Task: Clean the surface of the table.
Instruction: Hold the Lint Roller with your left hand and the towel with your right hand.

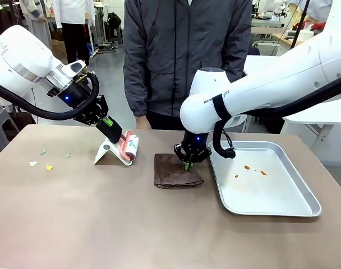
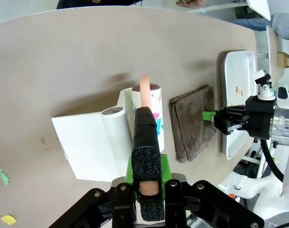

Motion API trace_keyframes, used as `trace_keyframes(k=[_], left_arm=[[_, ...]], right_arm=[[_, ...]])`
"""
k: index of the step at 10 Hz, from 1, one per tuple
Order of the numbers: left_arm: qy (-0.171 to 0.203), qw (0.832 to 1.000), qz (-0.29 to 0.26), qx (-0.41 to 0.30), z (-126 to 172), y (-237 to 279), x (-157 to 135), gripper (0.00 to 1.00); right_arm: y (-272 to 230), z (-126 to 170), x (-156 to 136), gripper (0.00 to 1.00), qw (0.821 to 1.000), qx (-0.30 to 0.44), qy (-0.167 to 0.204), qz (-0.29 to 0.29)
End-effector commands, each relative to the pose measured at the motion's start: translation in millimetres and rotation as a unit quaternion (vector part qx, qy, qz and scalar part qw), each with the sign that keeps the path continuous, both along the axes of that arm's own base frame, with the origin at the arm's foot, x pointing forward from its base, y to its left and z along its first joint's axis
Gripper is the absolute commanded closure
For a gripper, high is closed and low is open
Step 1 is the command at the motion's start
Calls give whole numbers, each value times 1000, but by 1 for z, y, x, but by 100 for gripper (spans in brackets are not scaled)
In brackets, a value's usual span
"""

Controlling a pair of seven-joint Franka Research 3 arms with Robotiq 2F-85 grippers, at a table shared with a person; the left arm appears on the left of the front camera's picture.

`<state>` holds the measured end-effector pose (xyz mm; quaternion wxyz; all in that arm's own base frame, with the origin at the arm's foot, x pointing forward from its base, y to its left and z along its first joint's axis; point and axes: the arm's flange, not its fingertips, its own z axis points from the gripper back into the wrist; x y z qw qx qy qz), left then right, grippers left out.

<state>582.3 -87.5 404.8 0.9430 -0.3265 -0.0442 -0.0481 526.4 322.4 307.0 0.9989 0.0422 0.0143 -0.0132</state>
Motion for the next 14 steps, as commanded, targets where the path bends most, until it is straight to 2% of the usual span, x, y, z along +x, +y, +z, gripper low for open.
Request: trace_keyframes(k=[1,4,6,8,10,11,13,14], left_arm=[[-17,1000,1,-11,1,0,-4,100],[-23,999,1,-30,5,1,-7,100],[-19,997,-7,-70,10,4,-12,100],[4,992,-9,-123,18,14,-18,100],[35,984,-27,-172,26,36,-24,100],[39,976,-44,-208,31,57,-31,93],[19,955,19,-297,44,104,-60,93],[29,938,15,-345,51,127,-83,93]], right_arm=[[-3,-10,2,100,1000,-11,7,-5],[-8,-8,2,100,1000,-1,5,-15],[-27,3,0,100,998,54,-3,-25],[-64,27,-11,100,978,204,-16,-38],[-93,42,-26,100,942,335,6,-30],[-106,50,-36,100,922,385,26,-29],[-128,67,-59,100,872,487,36,7],[-134,78,-72,100,839,541,59,-2]])
